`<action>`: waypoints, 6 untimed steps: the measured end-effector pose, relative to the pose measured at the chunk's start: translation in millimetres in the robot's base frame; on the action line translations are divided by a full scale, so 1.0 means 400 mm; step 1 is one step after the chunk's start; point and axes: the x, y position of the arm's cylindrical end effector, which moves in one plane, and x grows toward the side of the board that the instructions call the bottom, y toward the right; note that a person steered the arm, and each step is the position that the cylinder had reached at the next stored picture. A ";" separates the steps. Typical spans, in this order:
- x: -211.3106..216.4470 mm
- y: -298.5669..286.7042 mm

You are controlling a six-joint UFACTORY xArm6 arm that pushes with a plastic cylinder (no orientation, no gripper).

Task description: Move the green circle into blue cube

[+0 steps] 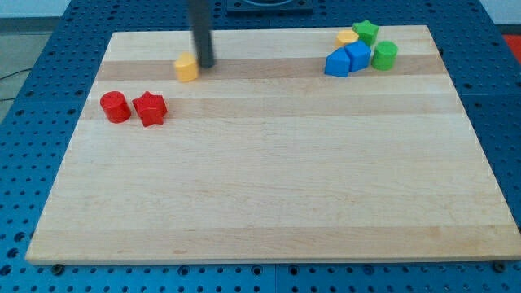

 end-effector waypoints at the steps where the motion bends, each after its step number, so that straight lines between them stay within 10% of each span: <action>1: 0.072 -0.138; 5: -0.012 -0.163; 6: -0.004 0.073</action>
